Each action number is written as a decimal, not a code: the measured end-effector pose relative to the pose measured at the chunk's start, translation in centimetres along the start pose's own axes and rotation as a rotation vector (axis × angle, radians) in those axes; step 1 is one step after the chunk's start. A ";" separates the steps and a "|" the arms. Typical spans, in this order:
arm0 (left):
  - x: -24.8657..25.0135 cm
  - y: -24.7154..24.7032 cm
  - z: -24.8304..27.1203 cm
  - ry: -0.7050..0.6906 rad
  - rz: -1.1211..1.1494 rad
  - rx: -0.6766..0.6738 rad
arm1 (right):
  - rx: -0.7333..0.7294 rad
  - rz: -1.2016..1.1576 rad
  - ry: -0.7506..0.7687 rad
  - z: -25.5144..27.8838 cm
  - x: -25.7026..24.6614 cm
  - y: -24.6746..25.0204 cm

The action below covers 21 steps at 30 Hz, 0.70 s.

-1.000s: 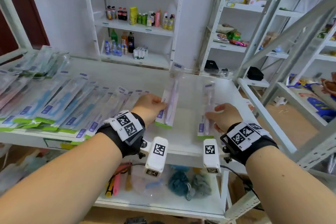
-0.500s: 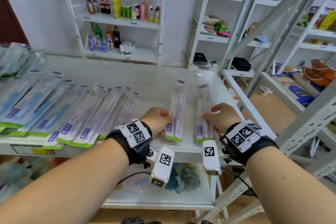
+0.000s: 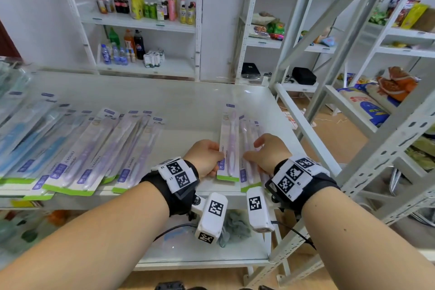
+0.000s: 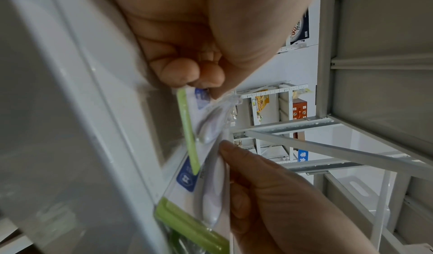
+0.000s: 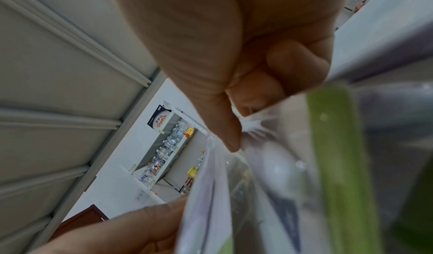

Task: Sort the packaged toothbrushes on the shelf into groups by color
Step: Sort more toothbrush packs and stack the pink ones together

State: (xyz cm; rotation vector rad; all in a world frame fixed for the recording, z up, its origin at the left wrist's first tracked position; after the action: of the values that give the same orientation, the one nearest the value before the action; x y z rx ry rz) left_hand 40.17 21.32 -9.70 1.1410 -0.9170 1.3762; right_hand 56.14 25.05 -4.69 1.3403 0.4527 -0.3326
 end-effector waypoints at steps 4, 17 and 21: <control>-0.1 0.1 -0.1 -0.028 0.002 0.003 | 0.012 0.071 0.019 -0.2 -0.3 0.2; 0.0 0.1 0.2 -0.017 0.072 -0.011 | 0.062 0.076 0.033 -1.0 0.1 0.1; 0.1 0.0 0.3 -0.015 0.053 -0.018 | 0.096 -0.009 0.048 -0.7 0.7 0.7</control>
State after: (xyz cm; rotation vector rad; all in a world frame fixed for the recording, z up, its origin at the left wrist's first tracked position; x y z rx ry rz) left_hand 40.21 21.05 -9.53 1.1220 -0.9749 1.4011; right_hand 57.00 25.88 -4.54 1.4425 0.4885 -0.3339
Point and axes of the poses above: each hand's wrist, its own z-axis away from the middle knuckle, its own y-axis out of the back of the hand, x = y × z, the point moved 9 cm from there along -z, towards the middle knuckle, and after that the axes turned 5 degrees about z, right-handed, at the moved point
